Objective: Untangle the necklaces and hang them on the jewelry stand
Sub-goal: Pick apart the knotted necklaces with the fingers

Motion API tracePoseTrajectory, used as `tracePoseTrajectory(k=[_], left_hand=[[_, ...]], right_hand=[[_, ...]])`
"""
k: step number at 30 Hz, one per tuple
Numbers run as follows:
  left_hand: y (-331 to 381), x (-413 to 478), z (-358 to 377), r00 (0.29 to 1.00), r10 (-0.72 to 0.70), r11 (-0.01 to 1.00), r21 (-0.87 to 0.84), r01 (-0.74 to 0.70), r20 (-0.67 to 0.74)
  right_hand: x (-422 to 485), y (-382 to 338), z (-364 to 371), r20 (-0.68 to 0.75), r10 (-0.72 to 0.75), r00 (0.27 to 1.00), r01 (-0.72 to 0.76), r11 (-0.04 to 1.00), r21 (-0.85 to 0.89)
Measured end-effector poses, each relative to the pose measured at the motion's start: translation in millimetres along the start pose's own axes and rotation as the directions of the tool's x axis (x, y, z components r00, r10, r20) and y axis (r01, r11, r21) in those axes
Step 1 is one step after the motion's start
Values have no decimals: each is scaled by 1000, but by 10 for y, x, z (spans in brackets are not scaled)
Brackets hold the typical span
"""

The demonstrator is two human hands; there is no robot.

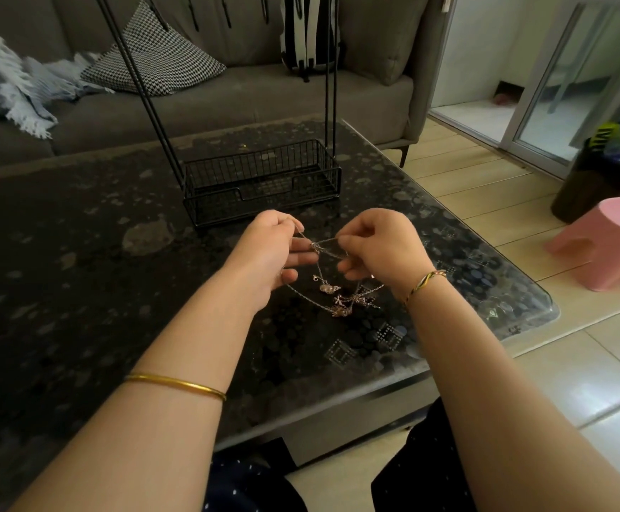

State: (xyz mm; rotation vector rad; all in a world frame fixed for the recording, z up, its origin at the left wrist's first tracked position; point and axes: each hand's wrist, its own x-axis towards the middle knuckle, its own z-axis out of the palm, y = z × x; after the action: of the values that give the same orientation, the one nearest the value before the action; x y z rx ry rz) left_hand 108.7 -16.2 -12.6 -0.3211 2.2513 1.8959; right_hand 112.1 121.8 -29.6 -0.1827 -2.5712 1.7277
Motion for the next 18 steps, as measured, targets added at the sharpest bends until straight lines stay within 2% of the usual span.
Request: tracePoseTrajectory(k=[2, 4, 8, 13, 18], left_hand=[[3, 2, 14, 1000, -13, 1000, -8, 13, -3], [4, 8, 27, 1000, -19, 1000, -8, 19, -4], [0, 15, 42, 1000, -18, 1000, 6, 18, -14], [-12, 29, 54, 1000, -12, 999, 30, 12, -26], [-21, 40, 46, 1000, -23, 1000, 11, 23, -15]], right_hand=[[15, 13, -4, -64, -100, 993, 93, 991, -100], [21, 9, -12, -93, -161, 983, 150, 982, -117], [5, -29, -15, -106, -99, 989, 113, 985, 132], [17, -61, -15, -177, -48, 983, 86, 973, 214], [13, -100, -14, -157, 38, 987, 39, 888, 459]])
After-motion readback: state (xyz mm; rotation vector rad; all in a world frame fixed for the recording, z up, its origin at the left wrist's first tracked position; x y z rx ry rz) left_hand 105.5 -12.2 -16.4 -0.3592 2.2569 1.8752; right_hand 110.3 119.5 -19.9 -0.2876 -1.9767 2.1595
